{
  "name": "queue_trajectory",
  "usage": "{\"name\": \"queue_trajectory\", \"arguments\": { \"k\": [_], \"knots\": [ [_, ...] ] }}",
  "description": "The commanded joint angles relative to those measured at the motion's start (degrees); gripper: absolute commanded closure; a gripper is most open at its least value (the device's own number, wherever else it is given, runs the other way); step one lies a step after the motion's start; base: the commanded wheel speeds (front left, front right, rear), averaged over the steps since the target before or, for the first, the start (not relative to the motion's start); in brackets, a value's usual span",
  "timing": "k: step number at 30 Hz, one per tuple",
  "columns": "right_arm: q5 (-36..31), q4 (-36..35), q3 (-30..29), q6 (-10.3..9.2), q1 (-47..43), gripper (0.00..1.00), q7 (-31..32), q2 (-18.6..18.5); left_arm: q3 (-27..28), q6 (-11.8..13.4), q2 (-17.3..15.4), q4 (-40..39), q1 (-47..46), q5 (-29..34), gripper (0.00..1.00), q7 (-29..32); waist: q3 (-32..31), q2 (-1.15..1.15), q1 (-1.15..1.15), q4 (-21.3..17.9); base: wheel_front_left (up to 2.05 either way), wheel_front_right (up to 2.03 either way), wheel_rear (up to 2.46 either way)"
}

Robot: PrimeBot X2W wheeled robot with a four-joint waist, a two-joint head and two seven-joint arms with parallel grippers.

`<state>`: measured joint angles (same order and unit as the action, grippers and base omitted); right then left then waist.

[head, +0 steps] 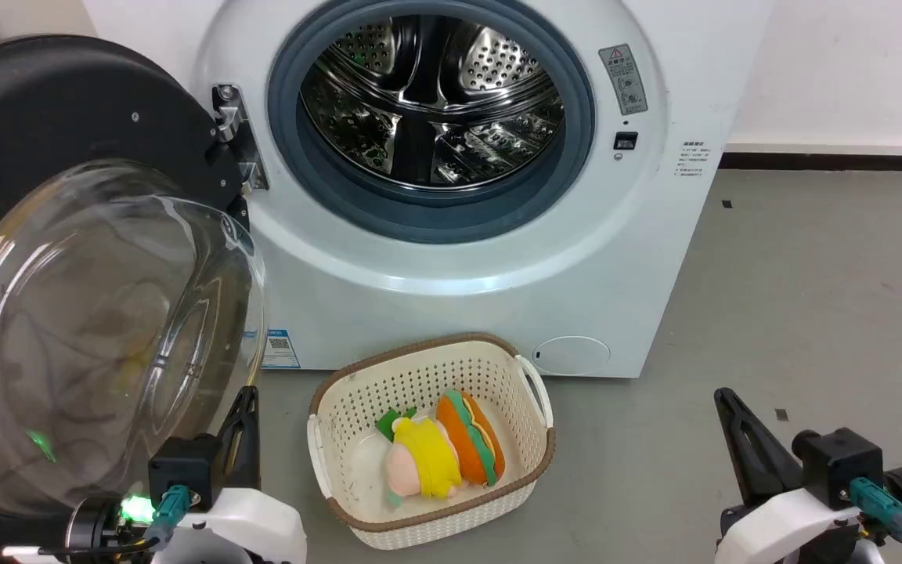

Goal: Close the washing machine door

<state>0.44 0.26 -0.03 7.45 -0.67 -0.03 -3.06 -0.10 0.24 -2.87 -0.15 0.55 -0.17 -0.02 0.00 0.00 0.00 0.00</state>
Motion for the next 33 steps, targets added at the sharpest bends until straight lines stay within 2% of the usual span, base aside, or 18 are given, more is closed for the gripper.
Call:
{"name": "queue_trajectory", "arguments": {
  "k": [1, 15, 16, 30, 31, 32, 33],
  "knots": [
    [-0.4, -0.3, 0.0, 0.03, 0.7, 1.00, 0.0, 0.2, 0.1, -0.2, 0.0, 0.1, -0.6, 0.2, 1.00, 0.0, 0.0, 0.00, 0.00, 0.0, 0.00, 0.00, 0.00],
    [-0.4, -0.3, 0.0, 0.03, 0.7, 1.00, 0.0, 0.2, 0.1, -0.2, 0.0, 0.1, -0.6, 0.2, 1.00, 0.0, 0.0, 0.00, 0.00, 0.0, 0.00, 0.00, 0.00],
    [0.0, 0.0, 0.0, 0.00, 0.0, 0.00, 0.0, 0.0, 0.0, 0.0, 0.0, 0.0, 0.0, 0.0, 0.00, 0.0, 0.0, 0.00, 0.00, 0.0, 0.00, 0.00, 0.00],
    [1.3, 0.3, -1.0, -0.01, 0.1, 0.00, -1.4, 0.0, -0.9, 1.9, -0.1, 0.1, -0.2, -0.1, 0.00, -1.4, 0.1, 0.00, 0.00, 0.1, 0.00, 0.00, 0.00],
    [1.4, 0.3, -1.1, -0.01, 0.1, 0.00, -1.5, 0.0, -1.0, 2.0, -0.1, 0.1, -0.3, -0.1, 0.25, -1.5, 0.1, 0.00, 0.00, 0.2, 0.00, 0.00, 0.00],
    [1.5, 0.3, -1.2, -0.01, 0.1, 0.00, -1.6, 0.0, -1.1, 2.1, -0.1, 0.2, -0.4, -0.1, 0.85, -1.6, 0.1, 0.00, 0.00, 0.2, 0.00, 0.00, 0.00],
    [1.6, 0.3, -1.3, -0.01, 0.1, 0.00, -1.7, 0.0, -1.2, 2.3, -0.2, 0.2, -0.4, -0.1, 1.00, -1.7, 0.1, 0.00, 0.00, 0.3, 0.00, 0.00, 0.00]
  ]
}}
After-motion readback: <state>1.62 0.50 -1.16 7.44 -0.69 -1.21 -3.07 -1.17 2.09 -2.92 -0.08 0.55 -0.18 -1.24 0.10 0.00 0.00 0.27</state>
